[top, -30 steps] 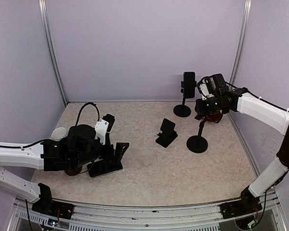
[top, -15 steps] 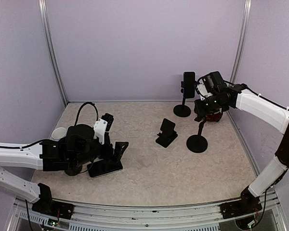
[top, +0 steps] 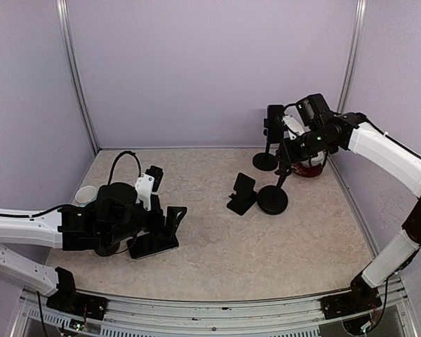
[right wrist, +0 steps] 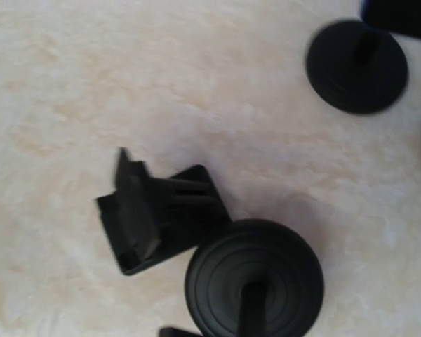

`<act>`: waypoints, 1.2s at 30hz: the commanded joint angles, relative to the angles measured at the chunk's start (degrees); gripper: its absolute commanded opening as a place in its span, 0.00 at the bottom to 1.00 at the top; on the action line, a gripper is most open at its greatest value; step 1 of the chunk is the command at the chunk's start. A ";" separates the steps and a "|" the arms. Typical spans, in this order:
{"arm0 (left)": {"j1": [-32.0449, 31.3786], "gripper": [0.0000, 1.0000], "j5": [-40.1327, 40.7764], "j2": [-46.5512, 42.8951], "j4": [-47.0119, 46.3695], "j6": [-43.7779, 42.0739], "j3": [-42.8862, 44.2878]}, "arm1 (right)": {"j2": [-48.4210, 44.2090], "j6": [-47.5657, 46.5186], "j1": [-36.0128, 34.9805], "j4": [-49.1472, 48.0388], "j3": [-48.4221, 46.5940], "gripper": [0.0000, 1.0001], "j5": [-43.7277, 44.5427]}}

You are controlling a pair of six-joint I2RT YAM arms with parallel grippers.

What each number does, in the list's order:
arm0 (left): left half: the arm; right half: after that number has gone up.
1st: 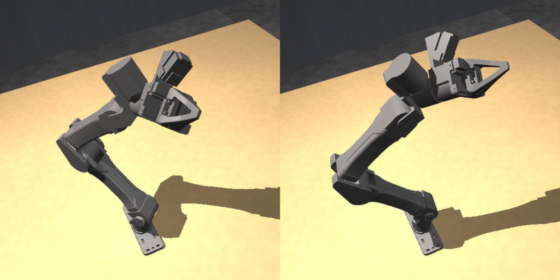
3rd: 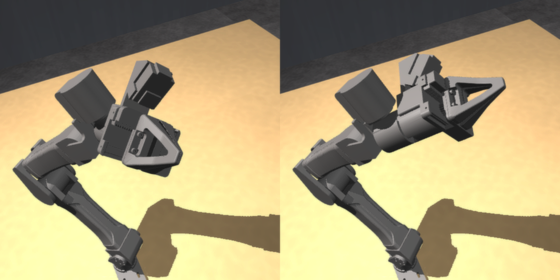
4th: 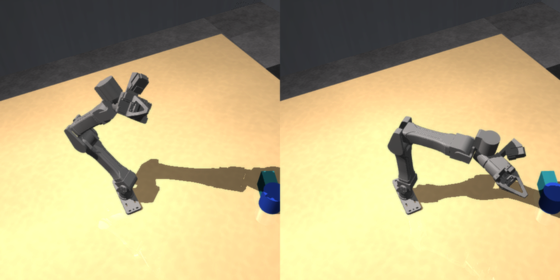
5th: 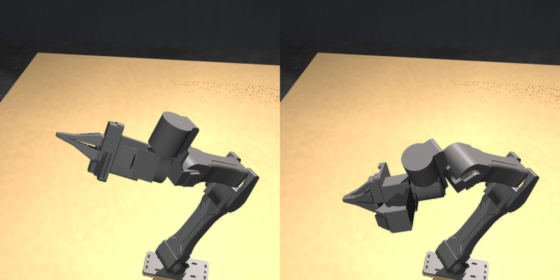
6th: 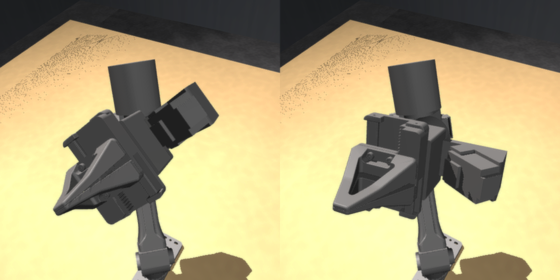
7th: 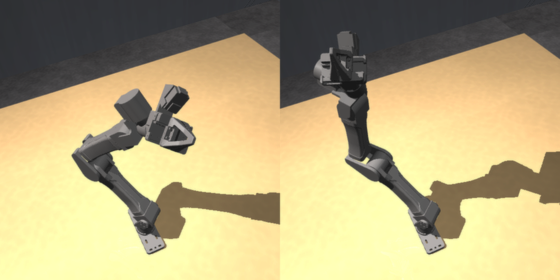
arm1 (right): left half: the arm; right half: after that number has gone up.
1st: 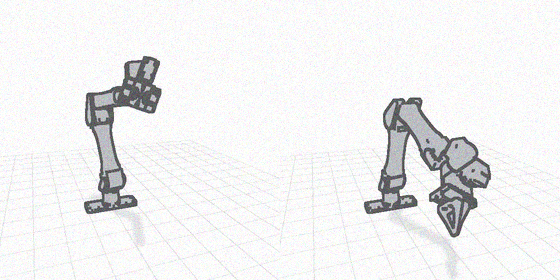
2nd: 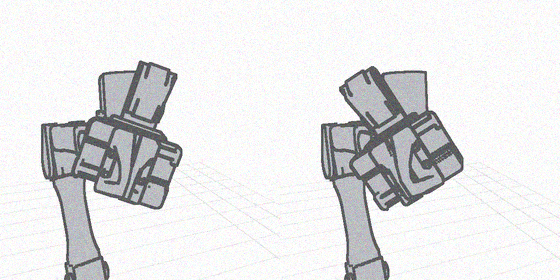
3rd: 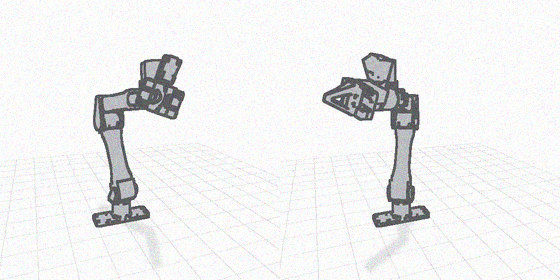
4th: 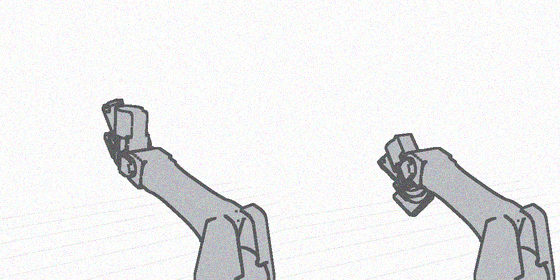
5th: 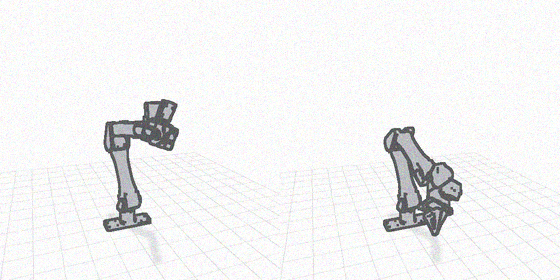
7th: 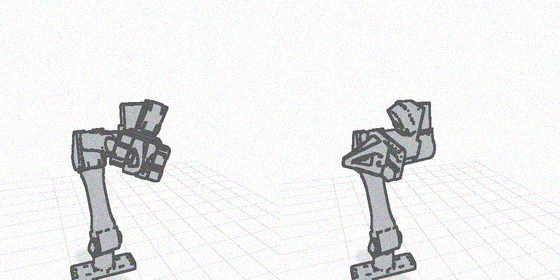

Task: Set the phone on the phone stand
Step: Pick up the phone stand at the center of the board, then place the phone stand at the center of the board.

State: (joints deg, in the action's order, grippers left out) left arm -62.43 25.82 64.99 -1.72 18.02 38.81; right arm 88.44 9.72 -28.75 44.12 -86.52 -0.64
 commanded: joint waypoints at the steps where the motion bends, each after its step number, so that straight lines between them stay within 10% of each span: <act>1: 0.05 0.99 0.27 -2.15 -0.15 2.70 -1.15 | -3.92 -3.78 -2.68 -0.19 -5.96 0.18 -2.96; 36: -3.13 0.99 6.56 -13.49 7.84 10.03 -4.42 | 10.62 -20.64 -24.74 6.05 -23.89 0.17 -14.77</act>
State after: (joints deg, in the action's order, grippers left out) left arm -64.51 30.70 51.77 5.63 27.00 34.74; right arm 98.94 -7.88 -52.51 51.70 -107.35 -12.60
